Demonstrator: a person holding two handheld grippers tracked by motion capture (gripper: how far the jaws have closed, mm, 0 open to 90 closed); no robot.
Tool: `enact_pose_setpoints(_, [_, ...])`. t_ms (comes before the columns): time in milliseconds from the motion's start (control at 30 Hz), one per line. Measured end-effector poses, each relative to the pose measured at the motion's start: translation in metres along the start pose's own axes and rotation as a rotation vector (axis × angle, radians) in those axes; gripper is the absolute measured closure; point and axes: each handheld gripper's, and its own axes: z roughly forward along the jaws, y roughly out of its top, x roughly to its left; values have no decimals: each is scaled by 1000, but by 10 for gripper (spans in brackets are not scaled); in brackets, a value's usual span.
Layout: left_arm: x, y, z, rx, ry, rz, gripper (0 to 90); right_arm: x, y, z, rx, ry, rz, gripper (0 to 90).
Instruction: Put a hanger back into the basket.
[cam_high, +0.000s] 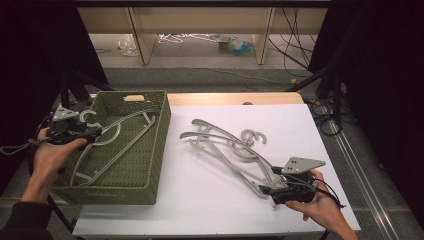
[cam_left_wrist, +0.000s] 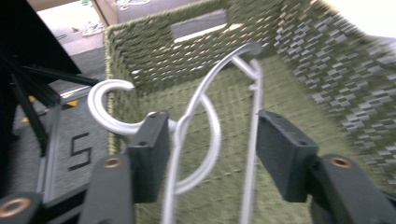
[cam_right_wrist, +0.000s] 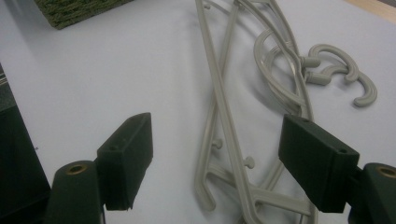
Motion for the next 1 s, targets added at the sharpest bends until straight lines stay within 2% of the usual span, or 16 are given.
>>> enact_pose_setpoints(100, [-8,0,-9,-27,-11,9,379,0,0,0,3,-1,10,268])
enact_pose_setpoints(233, [-30,-4,-23,-76,-69,-5,310,-3,-2,0,-10,-11,20,265])
enact_pose_setpoints(267, [-45,-8,-29,-107,-111,-13,302,-4,-2,1,-15,-16,20,265])
enact_pose_setpoints(300, [-45,-8,-29,-107,-111,-13,292,-4,-2,1,-15,-16,20,265])
enact_pose_setpoints(433, [-78,-19,-33,-161,-210,-7,245,-7,-5,3,-33,-33,46,264])
enact_pose_setpoints(467, [-96,-24,-32,-186,-246,-15,221,-8,-6,3,-32,-31,52,265])
enact_pose_setpoints(500, [-106,-26,-32,-202,-271,-17,215,-9,-7,4,-39,-37,50,264])
enact_pose_setpoints(533, [-106,-26,-32,-202,-271,-17,214,-9,-7,4,-41,-41,60,264])
enact_pose_setpoints(600, [-122,-29,-31,-215,-329,-12,211,-10,-8,5,-53,-39,67,265])
enact_pose_setpoints(633, [-139,-31,-31,-230,-376,-19,212,-10,-8,5,-55,-41,71,264])
enact_pose_setpoints(667, [-147,-31,-32,-242,-399,-3,211,-11,-9,5,-60,-46,68,264])
enact_pose_setpoints(700, [-147,-31,-32,-242,-399,-3,211,-11,-9,6,-61,-41,70,264])
enact_pose_setpoints(833, [-183,-37,-35,-276,-460,46,203,-11,-10,6,-60,-33,85,264])
enact_pose_setpoints(867, [-183,-37,-35,-276,-460,46,199,-11,-10,7,-64,-32,84,264])
enact_pose_setpoints(900, [-194,-43,-35,-289,-484,43,198,-12,-11,7,-75,-45,77,263])
enact_pose_setpoints(1000, [-210,-55,-31,-292,-508,63,195,-11,-11,7,-73,-37,81,261])
